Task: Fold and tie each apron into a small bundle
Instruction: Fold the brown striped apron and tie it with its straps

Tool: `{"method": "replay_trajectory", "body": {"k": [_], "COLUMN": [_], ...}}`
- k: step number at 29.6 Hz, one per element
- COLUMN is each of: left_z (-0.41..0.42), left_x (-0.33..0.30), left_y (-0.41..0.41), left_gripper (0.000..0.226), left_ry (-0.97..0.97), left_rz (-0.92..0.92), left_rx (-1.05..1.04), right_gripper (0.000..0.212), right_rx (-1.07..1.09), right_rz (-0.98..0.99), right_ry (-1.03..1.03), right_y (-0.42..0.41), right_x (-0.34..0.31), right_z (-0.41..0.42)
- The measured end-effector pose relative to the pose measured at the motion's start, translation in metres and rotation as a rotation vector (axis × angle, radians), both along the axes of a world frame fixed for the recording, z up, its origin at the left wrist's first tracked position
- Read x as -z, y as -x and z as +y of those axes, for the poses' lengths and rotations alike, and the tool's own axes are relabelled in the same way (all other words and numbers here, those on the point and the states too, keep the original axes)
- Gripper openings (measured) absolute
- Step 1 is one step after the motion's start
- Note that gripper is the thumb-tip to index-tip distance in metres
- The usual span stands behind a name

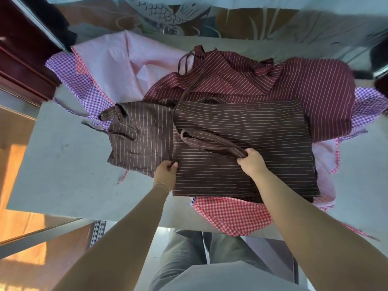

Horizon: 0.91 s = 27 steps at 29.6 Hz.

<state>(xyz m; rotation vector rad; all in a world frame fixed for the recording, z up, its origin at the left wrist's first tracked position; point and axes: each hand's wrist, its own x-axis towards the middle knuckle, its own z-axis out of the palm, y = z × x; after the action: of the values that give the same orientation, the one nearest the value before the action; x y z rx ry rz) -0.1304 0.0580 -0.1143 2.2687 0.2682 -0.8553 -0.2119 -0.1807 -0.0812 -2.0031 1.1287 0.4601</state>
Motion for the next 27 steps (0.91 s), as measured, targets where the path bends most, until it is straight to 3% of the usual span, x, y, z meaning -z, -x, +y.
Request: {"method": "replay_trajectory", "body": {"k": [5, 7, 11, 14, 17, 20, 22, 25, 27], "left_z": [-0.01, -0.017, -0.028, -0.031, -0.033, -0.035, -0.037, -0.041, -0.049], "left_x": [-0.006, -0.009, -0.014, -0.014, -0.017, -0.02, -0.027, -0.036, -0.036], "left_y": [-0.009, -0.017, -0.038, -0.051, -0.058, -0.063, -0.059, -0.049, -0.05], "left_gripper": [0.046, 0.046, 0.039, 0.029, 0.027, 0.02, 0.028, 0.041, 0.047], "left_ry": [0.125, 0.148, 0.143, 0.123, 0.206, 0.172, 0.085, -0.119, -0.16], "left_rz": [0.016, -0.005, -0.067, -0.057, 0.029, -0.059, -0.208, -0.622, -0.635], "left_rx": [-0.036, -0.055, -0.085, -0.081, -0.203, -0.232, -0.145, 0.24, 0.408], "right_gripper": [0.05, 0.045, 0.035, 0.046, 0.062, 0.067, 0.065, 0.063, 0.056], "right_rx": [-0.232, -0.341, -0.342, -0.453, -0.425, -0.396, -0.545, -0.594, -0.601], "right_rz": [0.053, 0.043, -0.086, -0.209, -0.197, -0.151, -0.184, -0.272, -0.38], "right_ry": [0.155, 0.239, 0.356, 0.47, 0.326, 0.193, 0.256, 0.388, 0.438], "right_y": [-0.005, -0.009, -0.015, -0.009, -0.005, -0.01, -0.011, -0.006, 0.006], "right_x": [0.003, 0.003, 0.003, 0.005, 0.01, 0.013, 0.013, 0.011, 0.012], "right_z": [-0.011, -0.012, -0.01, -0.005, 0.008, 0.017, 0.021, 0.02, 0.015]}}
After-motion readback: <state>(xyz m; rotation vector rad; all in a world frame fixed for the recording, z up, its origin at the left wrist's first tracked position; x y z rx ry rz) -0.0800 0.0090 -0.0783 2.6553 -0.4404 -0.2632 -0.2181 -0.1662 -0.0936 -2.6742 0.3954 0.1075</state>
